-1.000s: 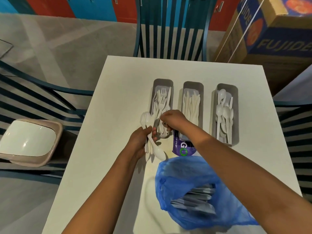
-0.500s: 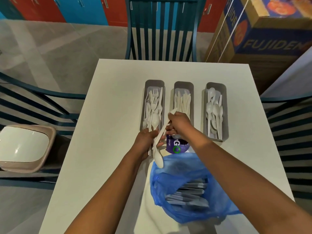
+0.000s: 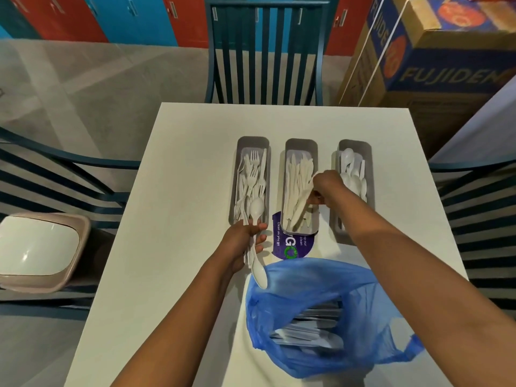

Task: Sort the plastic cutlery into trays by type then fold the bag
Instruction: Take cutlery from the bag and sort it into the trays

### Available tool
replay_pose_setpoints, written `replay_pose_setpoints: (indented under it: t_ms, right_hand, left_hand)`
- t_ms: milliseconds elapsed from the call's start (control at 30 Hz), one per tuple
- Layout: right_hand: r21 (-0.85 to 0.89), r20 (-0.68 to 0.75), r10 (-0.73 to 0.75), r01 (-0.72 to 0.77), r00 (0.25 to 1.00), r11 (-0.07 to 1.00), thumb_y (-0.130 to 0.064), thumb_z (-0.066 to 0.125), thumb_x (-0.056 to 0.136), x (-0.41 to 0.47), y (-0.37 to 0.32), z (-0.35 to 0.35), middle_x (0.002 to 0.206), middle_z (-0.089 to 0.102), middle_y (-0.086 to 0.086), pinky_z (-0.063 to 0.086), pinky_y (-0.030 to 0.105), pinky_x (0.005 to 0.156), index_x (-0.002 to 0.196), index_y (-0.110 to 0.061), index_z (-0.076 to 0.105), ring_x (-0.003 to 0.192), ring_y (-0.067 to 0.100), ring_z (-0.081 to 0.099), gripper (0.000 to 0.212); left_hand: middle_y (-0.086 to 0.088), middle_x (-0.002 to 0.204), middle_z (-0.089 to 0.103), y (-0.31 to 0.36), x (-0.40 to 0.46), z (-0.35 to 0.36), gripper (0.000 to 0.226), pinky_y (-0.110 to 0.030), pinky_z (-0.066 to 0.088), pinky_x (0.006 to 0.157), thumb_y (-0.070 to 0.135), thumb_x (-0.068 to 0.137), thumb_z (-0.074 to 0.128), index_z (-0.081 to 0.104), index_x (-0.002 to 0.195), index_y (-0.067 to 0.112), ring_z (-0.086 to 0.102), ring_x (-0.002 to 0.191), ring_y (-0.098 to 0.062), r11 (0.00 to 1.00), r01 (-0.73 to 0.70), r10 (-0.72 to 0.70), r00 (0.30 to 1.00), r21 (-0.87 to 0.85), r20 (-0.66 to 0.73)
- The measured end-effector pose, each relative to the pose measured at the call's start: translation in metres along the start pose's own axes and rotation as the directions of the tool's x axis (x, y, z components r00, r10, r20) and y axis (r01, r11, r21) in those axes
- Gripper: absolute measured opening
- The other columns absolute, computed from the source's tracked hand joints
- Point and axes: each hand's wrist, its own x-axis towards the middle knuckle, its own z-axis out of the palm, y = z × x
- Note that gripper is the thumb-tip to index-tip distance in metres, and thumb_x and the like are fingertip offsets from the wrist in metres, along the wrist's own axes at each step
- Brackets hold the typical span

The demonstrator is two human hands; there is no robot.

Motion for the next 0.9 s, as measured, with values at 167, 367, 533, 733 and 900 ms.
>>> replay_pose_setpoints:
  t_ms: [167, 367, 533, 733, 900]
  right_hand:
    - [-0.211, -0.073, -0.228, 0.208, 0.971, 0.955, 0.0, 0.04, 0.093, 0.009, -0.003, 0.008, 0.081, 0.056, 0.015, 0.043, 0.02, 0.035, 0.082, -0.003, 0.053, 0.05, 0.025, 0.058, 0.017]
    - [-0.32, -0.004, -0.467, 0.441, 0.884, 0.838, -0.019, 0.052, 0.093, -0.007, 0.028, 0.027, 0.133, 0.052, 0.012, 0.036, 0.019, 0.081, 0.133, -0.007, 0.048, 0.11, 0.023, 0.056, 0.041]
    - [-0.178, 0.352, -0.294, 0.371, 0.889, 0.911, -0.021, 0.056, 0.092, -0.033, 0.056, 0.053, 0.074, 0.06, 0.008, 0.039, 0.022, 0.052, 0.081, -0.004, 0.063, 0.058, 0.017, 0.053, 0.022]
    - [0.051, 0.243, -0.253, 0.248, 0.937, 0.968, -0.009, 0.053, 0.092, -0.032, 0.059, 0.056, 0.069, 0.059, 0.012, 0.043, 0.023, 0.042, 0.073, -0.01, 0.053, 0.05, 0.019, 0.054, 0.019]
    - [0.209, 0.129, -0.242, 0.212, 0.962, 0.955, -0.012, 0.047, 0.097, -0.025, 0.041, 0.028, 0.082, 0.054, 0.009, 0.056, 0.029, 0.046, 0.102, -0.004, 0.048, 0.068, 0.024, 0.059, 0.009]
  left_hand:
    - [-0.003, 0.078, 0.056, 0.001, 0.007, 0.001, 0.017, -0.018, 0.05, 0.044, 0.001, 0.095, 0.044, 0.053, 0.089, 0.015, 0.06, 0.057, -0.008, 1.0, -0.027, 0.028, 1.0, -0.009, 0.012]
    - [-0.003, 0.079, 0.059, 0.0, 0.015, 0.0, 0.02, -0.022, 0.057, 0.055, -0.001, 0.096, 0.044, 0.055, 0.089, 0.014, 0.066, 0.055, -0.007, 0.998, -0.035, 0.038, 0.998, -0.047, 0.049]
    - [-0.003, 0.073, 0.07, -0.004, 0.018, 0.007, 0.022, -0.026, 0.059, 0.06, -0.002, 0.097, 0.042, 0.06, 0.093, 0.011, 0.069, 0.065, -0.012, 0.997, -0.055, 0.06, 0.993, -0.05, 0.1]
    - [-0.007, 0.082, 0.067, -0.006, 0.015, 0.013, 0.025, -0.025, 0.059, 0.059, 0.002, 0.099, 0.036, 0.061, 0.095, 0.008, 0.068, 0.067, -0.013, 0.999, -0.052, 0.054, 0.989, -0.017, 0.141]
    - [-0.001, 0.063, 0.051, -0.006, 0.009, 0.012, 0.019, -0.02, 0.044, 0.04, 0.011, 0.101, 0.036, 0.051, 0.089, 0.011, 0.05, 0.044, -0.011, 0.996, -0.007, 0.014, 0.996, -0.085, 0.083]
